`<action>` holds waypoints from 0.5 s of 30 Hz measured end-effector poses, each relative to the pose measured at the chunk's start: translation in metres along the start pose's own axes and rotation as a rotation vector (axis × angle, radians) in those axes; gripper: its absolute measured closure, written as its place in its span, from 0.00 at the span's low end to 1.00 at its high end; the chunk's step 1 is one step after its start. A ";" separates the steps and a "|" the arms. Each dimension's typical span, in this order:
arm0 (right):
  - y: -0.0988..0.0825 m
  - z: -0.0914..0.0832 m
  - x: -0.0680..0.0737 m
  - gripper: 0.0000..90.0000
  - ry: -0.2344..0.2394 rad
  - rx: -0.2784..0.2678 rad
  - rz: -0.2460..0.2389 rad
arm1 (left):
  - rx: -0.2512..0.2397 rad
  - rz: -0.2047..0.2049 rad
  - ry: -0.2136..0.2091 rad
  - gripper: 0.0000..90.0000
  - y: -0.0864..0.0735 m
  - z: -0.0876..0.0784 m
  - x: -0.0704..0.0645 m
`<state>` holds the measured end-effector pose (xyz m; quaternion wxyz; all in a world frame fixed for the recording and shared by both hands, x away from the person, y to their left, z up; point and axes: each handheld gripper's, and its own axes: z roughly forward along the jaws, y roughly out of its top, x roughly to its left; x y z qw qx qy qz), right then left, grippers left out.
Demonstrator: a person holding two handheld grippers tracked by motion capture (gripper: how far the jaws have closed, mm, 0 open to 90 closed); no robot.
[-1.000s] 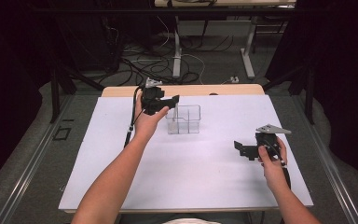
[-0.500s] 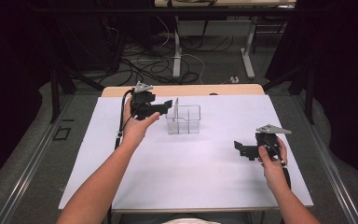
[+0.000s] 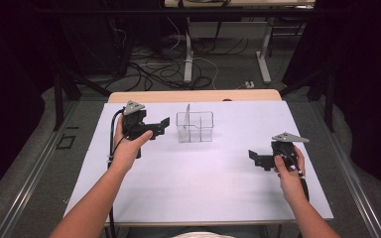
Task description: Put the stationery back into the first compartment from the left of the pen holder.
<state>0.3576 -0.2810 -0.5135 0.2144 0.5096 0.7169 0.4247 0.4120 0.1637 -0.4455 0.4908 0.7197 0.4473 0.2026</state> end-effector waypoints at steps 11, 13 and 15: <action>0.000 0.001 0.001 0.02 -0.002 -0.002 -0.011 | 0.027 -0.045 0.010 0.00 -0.032 -0.027 0.012; -0.001 0.001 0.002 0.02 -0.003 0.000 -0.007 | 0.029 -0.049 0.009 0.00 -0.038 -0.030 0.014; -0.001 0.001 0.002 0.02 -0.002 0.001 -0.006 | 0.041 -0.044 0.015 0.00 -0.046 -0.033 0.015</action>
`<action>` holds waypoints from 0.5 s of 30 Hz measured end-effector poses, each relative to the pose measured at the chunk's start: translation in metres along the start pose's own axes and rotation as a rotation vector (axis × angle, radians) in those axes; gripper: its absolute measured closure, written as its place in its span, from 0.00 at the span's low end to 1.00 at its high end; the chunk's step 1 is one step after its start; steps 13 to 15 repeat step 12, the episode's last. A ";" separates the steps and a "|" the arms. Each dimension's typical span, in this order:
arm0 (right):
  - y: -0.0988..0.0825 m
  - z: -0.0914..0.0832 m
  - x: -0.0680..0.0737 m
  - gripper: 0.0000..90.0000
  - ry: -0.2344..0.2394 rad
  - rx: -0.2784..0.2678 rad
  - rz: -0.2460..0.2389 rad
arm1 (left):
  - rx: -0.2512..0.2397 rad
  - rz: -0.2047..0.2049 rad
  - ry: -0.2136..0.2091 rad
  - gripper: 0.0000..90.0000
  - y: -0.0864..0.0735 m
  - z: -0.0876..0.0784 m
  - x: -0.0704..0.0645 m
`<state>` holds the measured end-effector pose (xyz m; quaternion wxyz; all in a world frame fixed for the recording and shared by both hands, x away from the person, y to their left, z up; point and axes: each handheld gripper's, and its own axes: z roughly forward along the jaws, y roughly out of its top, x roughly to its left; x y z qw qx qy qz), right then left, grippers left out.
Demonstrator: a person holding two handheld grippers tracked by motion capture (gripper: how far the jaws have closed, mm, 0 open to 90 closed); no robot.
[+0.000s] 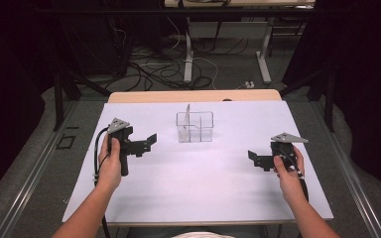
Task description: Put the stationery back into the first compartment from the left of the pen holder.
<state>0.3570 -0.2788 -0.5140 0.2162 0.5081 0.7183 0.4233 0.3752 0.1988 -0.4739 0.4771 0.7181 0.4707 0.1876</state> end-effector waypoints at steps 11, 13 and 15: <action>-0.001 0.001 -0.001 0.02 -0.002 0.004 -0.007 | 0.033 -0.018 0.023 0.00 -0.025 -0.004 0.013; -0.001 0.001 -0.002 0.02 -0.004 0.002 -0.007 | 0.034 -0.019 0.023 0.00 -0.026 -0.004 0.013; -0.001 0.001 -0.002 0.02 -0.004 0.002 -0.007 | 0.034 -0.019 0.023 0.00 -0.026 -0.004 0.013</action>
